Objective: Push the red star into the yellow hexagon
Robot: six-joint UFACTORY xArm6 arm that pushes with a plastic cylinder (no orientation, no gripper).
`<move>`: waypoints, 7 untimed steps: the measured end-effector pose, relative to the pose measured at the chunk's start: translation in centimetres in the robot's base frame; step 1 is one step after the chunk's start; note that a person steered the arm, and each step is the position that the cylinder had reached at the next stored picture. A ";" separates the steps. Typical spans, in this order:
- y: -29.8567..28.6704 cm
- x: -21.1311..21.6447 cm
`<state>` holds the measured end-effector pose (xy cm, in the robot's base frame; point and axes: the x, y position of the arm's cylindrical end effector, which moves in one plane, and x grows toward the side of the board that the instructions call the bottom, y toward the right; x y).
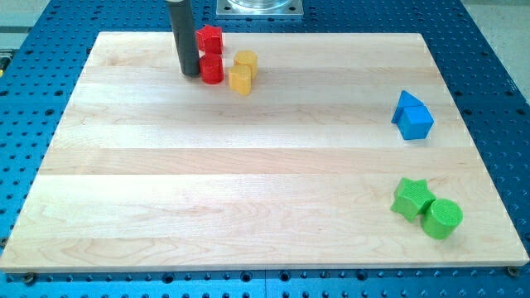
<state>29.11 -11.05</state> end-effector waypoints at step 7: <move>7.1 -9.1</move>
<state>20.04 -4.00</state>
